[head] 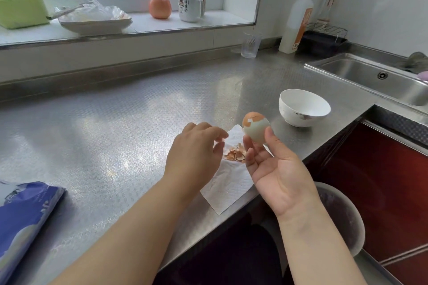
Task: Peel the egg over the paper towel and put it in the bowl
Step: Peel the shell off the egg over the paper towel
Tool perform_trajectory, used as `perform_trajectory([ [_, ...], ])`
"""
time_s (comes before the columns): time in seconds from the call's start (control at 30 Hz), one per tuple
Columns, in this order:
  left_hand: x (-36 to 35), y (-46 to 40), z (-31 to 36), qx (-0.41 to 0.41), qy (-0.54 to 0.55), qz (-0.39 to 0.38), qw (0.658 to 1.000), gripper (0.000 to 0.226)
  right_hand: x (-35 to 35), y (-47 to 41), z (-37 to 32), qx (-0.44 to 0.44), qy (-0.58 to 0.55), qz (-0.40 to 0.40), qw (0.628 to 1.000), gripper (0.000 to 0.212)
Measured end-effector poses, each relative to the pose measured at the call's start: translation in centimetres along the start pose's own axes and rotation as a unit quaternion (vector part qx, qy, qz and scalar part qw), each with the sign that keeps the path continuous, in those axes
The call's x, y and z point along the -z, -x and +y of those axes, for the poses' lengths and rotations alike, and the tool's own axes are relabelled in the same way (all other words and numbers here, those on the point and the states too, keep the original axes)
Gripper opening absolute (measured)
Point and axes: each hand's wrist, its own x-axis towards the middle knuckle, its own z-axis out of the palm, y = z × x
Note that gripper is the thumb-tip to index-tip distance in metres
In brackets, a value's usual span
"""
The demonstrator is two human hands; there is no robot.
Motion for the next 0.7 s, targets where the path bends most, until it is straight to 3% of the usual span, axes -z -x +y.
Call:
perform_trajectory([
  [0.13, -0.2, 0.0, 0.0, 0.016, 0.036, 0.037, 0.999, 0.012, -0.1, 0.1, -0.1, -0.007, 0.004, 0.0, 1.0, 0.029],
  [0.23, -0.5, -0.1, 0.0, -0.011, 0.068, 0.094, 0.993, 0.037, -0.1, 0.1, 0.0, -0.01, 0.007, -0.005, 1.0, 0.039],
  [0.37, -0.4, 0.0, 0.1, -0.042, 0.145, 0.158, 0.976, 0.029, 0.0, 0.2, 0.2, -0.002, 0.009, -0.019, 1.0, 0.053],
  [0.47, -0.5, 0.0, 0.3, -0.059, 0.162, 0.147, 0.974, 0.048, -0.1, 0.3, 0.3, -0.005, 0.02, -0.032, 0.999, 0.045],
  [0.57, -0.4, 0.2, 0.7, -0.075, 0.205, 0.145, 0.965, 0.028, -0.2, 0.4, 0.4, -0.002, 0.029, -0.041, 0.999, 0.043],
  [0.7, -0.5, 0.3, 0.9, -0.095, 0.215, 0.149, 0.961, 0.021, -0.2, 0.6, 0.6, 0.015, 0.054, -0.047, 0.997, 0.033],
])
